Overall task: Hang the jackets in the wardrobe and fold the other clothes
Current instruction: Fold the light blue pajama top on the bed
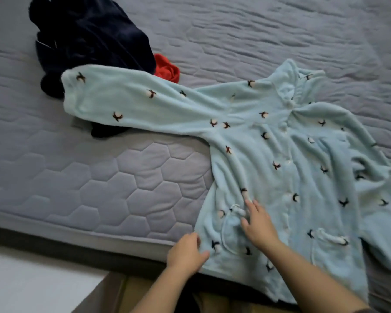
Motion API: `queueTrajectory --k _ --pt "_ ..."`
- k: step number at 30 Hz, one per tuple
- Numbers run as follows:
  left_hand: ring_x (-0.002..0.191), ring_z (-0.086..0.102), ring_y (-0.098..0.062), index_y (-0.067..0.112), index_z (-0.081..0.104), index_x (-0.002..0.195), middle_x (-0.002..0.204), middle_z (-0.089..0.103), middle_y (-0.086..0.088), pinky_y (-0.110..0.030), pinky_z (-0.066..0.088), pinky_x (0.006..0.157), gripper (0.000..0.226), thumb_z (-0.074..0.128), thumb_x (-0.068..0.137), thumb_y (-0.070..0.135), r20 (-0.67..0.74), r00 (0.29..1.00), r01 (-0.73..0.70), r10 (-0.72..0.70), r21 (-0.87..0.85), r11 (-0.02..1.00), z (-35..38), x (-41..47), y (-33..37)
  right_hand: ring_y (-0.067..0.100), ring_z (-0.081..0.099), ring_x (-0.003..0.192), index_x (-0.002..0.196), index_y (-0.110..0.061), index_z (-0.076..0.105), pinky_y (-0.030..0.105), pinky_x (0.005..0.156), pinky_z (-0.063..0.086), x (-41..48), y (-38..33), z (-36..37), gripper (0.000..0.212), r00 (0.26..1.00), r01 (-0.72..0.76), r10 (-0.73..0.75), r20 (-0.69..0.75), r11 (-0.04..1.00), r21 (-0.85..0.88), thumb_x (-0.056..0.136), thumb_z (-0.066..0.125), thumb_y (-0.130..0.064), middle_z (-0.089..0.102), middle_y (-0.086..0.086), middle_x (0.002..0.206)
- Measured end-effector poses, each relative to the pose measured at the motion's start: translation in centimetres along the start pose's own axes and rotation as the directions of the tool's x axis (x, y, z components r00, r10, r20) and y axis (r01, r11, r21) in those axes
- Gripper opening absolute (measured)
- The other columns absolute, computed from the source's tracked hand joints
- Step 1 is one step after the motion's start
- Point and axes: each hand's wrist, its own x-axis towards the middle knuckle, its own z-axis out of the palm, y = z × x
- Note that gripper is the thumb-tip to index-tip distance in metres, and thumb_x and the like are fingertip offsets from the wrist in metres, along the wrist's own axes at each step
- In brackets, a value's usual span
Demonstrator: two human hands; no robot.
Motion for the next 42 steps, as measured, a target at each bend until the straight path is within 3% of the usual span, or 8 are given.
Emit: queueTrajectory --k 6,10,14,19,24,29,36,42 --pt "0.11 0.052 -0.02 0.022 0.037 0.118 0.12 0.047 0.0 -0.031 0.045 0.078 0.044 0.058 0.087 0.046 -0.333 0.929 0.211 -0.16 0.123 0.97 5.9 -1.2 0.9 0.017 0.02 0.143 0.146 -0.018 0.032 0.03 0.113 0.021 -0.6 4.3 1.0 0.054 0.995 0.092 -0.084 -0.057 0.986 0.141 0.095 0.049 -0.02 0.02 -0.001 0.157" --pt "0.085 0.057 -0.027 0.017 0.056 0.094 0.099 0.063 -0.008 -0.027 0.038 0.067 0.008 0.055 0.091 0.024 -0.283 0.897 0.254 -0.34 -0.3 0.92 5.6 -2.1 -1.2 0.015 0.028 0.139 0.143 -0.016 0.036 0.028 0.111 0.025 -2.3 6.6 1.0 0.051 0.992 0.116 -0.104 -0.07 0.974 0.196 0.094 0.049 -0.018 0.027 0.001 0.153" --pt "0.085 0.06 -0.028 0.015 0.055 0.074 0.081 0.061 -0.006 -0.03 0.04 0.069 0.018 0.064 0.088 0.023 -0.226 0.859 0.308 -0.459 -0.488 0.817 4.8 -4.9 -5.6 0.018 0.029 0.138 0.143 -0.015 0.033 0.03 0.111 0.026 -4.3 7.8 1.0 0.051 0.996 0.091 -0.092 -0.001 0.987 0.134 0.095 0.048 -0.019 0.03 0.003 0.151" --pt "0.081 0.057 -0.025 0.016 0.055 0.076 0.082 0.061 -0.005 -0.035 0.049 0.077 0.015 0.067 0.085 0.021 -0.082 0.879 0.33 -0.469 -0.606 0.724 5.2 -4.9 -5.3 0.022 0.031 0.136 0.143 -0.014 0.033 0.033 0.109 0.029 -5.8 8.4 1.8 0.055 0.997 0.051 -0.035 -0.075 0.975 0.218 0.091 0.05 -0.015 0.029 0.006 0.15" --pt "0.072 0.051 -0.022 0.014 0.054 0.079 0.084 0.061 -0.007 -0.028 0.034 0.056 0.014 0.058 0.089 0.024 -0.228 0.843 0.334 -0.487 -0.487 0.807 6.5 -2.8 -5.1 0.024 0.038 0.132 0.143 -0.011 0.032 0.033 0.11 0.031 -6.6 10.2 3.5 0.057 0.995 -0.016 0.05 -0.084 0.931 0.365 0.09 0.054 -0.012 0.029 0.009 0.148" --pt "0.079 0.046 -0.025 0.009 0.048 0.096 0.098 0.049 -0.009 -0.031 0.035 0.062 0.019 0.061 0.087 0.02 -0.337 0.751 0.358 -0.568 -0.516 0.778 7.3 -4.4 -3.1 0.023 0.041 0.128 0.139 -0.013 0.039 0.03 0.103 0.033 -9.0 13.9 2.0 0.052 0.977 -0.108 0.17 -0.128 0.914 0.391 0.089 0.054 -0.014 0.038 0.008 0.142" --pt "0.079 0.058 -0.022 0.022 0.054 0.076 0.08 0.06 0.001 -0.031 0.045 0.069 0.013 0.057 0.087 0.027 -0.218 0.963 0.088 -0.161 -0.311 0.946 13.9 -5.5 7.2 0.032 0.037 0.129 0.139 -0.012 0.037 0.044 0.103 0.036 -11.1 24.0 -0.9 0.053 0.831 -0.478 0.542 -0.126 0.812 0.335 0.089 0.054 -0.018 0.034 0.012 0.145" --pt "0.08 0.058 -0.016 0.026 0.054 0.081 0.081 0.06 0.006 -0.03 0.047 0.071 0.006 0.055 0.087 0.027 -0.113 0.981 -0.168 0.156 -0.106 0.98 19.4 -3.6 14.7 0.039 0.051 0.114 0.133 -0.002 0.041 0.038 0.09 0.045 -11.5 31.3 -0.5 0.046 0.713 -0.671 0.693 0.107 0.63 0.391 0.09 0.049 -0.014 0.051 0.023 0.13"
